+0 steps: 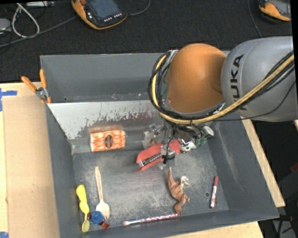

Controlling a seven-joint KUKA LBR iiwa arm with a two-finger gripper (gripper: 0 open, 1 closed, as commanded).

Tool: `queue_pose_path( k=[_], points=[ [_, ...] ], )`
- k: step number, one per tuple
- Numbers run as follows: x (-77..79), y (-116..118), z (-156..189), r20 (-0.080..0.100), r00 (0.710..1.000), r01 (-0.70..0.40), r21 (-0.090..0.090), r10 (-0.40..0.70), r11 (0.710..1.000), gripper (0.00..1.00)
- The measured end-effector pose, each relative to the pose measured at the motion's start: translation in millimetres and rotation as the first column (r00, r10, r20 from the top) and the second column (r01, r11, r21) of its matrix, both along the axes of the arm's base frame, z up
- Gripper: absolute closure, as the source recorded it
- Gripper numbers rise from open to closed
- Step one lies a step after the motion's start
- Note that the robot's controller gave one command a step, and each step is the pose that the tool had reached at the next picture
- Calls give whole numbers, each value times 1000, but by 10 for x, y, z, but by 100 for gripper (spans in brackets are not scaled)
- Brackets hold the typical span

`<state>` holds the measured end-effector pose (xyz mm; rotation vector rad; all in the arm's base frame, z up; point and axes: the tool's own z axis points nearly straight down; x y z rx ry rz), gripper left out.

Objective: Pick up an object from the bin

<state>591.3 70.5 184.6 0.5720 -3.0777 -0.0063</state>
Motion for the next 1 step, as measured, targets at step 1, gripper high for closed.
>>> queue_pose_path(
  k=[1],
  points=[
    [-3,4,458,-3,1000,3,0,-3,1000,100]
  ],
)
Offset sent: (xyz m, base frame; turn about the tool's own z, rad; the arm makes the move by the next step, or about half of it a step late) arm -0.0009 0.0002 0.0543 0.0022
